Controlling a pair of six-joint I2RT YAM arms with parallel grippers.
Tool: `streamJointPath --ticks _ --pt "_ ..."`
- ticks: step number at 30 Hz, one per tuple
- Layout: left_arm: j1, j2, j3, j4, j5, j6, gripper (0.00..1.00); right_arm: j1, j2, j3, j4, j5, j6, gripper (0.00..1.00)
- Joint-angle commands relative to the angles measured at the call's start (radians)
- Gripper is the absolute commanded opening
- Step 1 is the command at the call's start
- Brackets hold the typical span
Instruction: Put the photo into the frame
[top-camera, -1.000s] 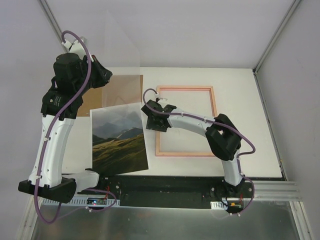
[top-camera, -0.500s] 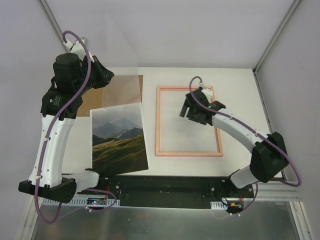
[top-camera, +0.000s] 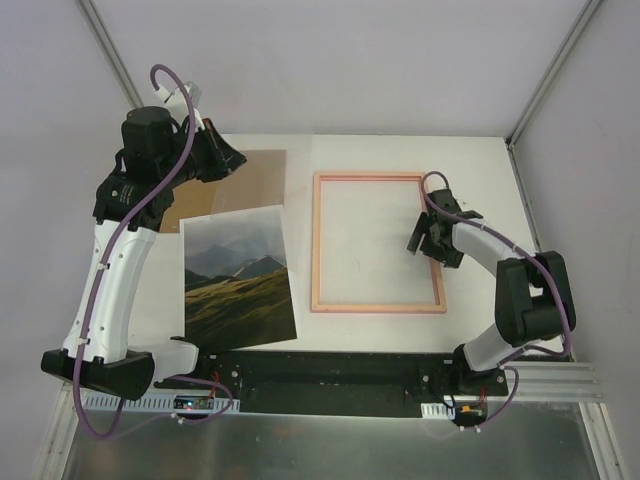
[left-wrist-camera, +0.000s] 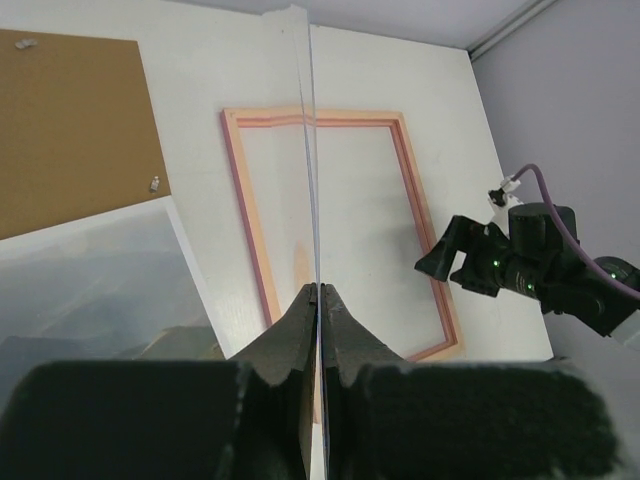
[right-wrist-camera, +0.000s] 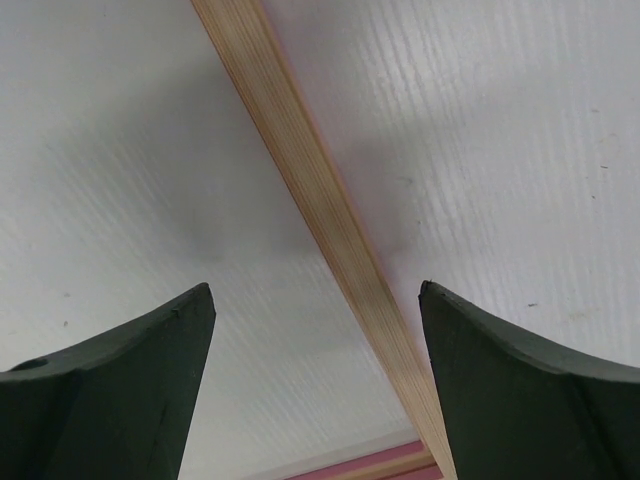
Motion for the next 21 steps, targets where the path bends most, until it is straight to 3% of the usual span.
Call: streamJointPath --ticks 1,3,6,9,18,21 --pt "0.011 -0.013 -0.037 0.06 0.057 -0.02 0.0 -0.005 0.062 -0.009 0.056 -0.08 -0.046 0.83" --pt "0.011 -0.017 -0.053 0.068 0.059 -0.023 0.0 -0.002 0.085 -0.019 0.09 -0.115 -0.052 0.78" --pt "0.011 -0.022 -0.074 0.085 0.078 -0.029 0.0 0.03 0.097 -0.012 0.106 -0.114 -0.069 0.58" --pt "0.011 -0.02 -0.094 0.098 0.104 -0.032 0.0 0.06 0.121 0.016 0.089 -0.118 -0.089 0.47" --pt "0.011 -0.009 -0.146 0.109 0.143 -0.021 0.0 0.132 0.163 0.07 0.07 -0.129 -0.147 0.41" --pt "0.011 -0.002 -0.151 0.112 0.157 -0.027 0.0 0.132 0.171 0.079 0.072 -0.152 -0.164 0.35"
